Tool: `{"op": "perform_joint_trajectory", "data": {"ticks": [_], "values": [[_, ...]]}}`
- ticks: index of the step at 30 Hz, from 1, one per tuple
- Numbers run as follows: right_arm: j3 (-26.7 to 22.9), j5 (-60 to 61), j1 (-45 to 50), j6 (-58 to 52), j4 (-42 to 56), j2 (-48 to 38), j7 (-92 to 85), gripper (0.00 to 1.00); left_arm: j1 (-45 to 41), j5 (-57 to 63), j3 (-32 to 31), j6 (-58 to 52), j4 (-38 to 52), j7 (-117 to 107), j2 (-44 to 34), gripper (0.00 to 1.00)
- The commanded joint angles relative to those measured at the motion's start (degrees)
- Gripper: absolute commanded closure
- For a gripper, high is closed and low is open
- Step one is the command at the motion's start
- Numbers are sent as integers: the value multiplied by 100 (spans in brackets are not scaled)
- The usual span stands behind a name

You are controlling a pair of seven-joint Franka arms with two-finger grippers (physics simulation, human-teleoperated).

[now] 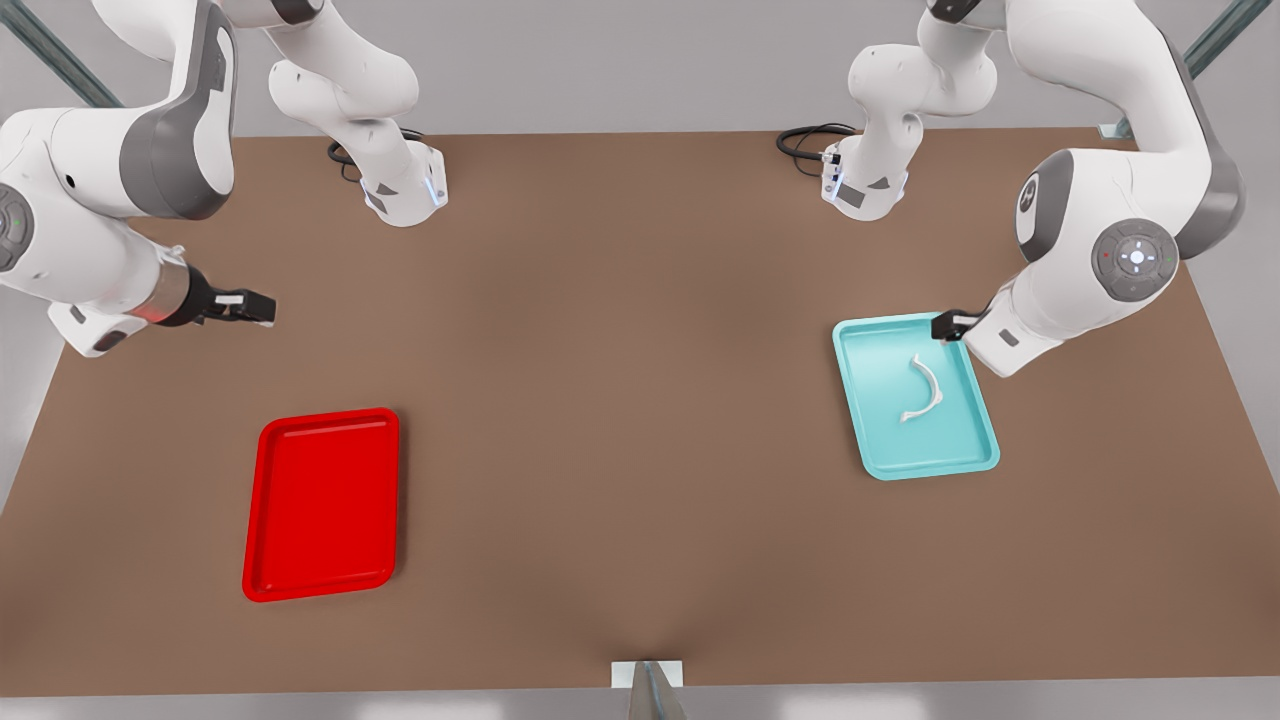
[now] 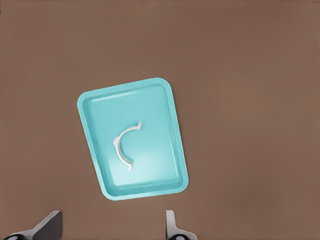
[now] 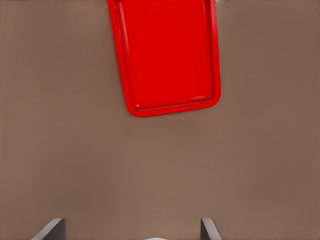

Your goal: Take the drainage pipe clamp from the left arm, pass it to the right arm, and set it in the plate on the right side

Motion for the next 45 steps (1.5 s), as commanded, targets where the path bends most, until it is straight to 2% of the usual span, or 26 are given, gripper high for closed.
{"op": "perform_joint_trajectory", "data": {"ticks": [1, 3, 5, 6, 8, 11, 16, 19, 24, 39, 40, 42, 45], "values": [[-2, 8, 2, 235, -4, -6, 107, 0, 2, 10, 1, 175, -19, -331, -6, 0], [-2, -1, 2, 235, -13, 3, 98, 0, 2, 10, 70, 419, -299, -655, 160, 0], [-2, 8, 2, 279, -39, 3, 107, 0, 19, -95, 158, 1640, -1150, -1454, 354, 0], [-2, 8, 2, 279, -39, -6, 107, 0, 19, -482, 466, 2484, -1880, -1799, 328, 0], [-2, 34, 2, 279, -48, -6, 107, 0, 11, -483, 633, 3672, -2962, -2748, 319, 0], [-2, 34, -7, 279, -83, -6, 107, 0, 19, -491, 950, 4464, -3709, -3424, 355, 0], [-2, 26, -7, 305, -136, -6, 107, 0, 63, -500, 1002, 4894, -4219, -4076, 355, 0], [-2, 17, -7, 340, -180, -6, 107, 0, 98, -500, 1082, 5668, -4694, -4049, 425, 0], [-2, 8, 2, 376, -215, -6, 107, 0, 151, -500, 1090, 6081, -5002, -3768, 601, 0], [7, -27, 2, 428, -303, 3, 98, 0, 283, -518, 1090, 6362, -5591, -3610, 645, 0], [7, -27, 2, 428, -303, 3, 98, 0, 283, -588, 1090, 6362, -5591, -3610, 645, 4], [7, -36, 2, 428, -330, -6, 98, 0, 283, -588, 1090, 6371, -5591, -3601, 653, 40], [7, -27, 2, 428, -338, -6, 98, 0, 283, -799, 1090, 6371, -5608, -3601, 653, 46]]}}
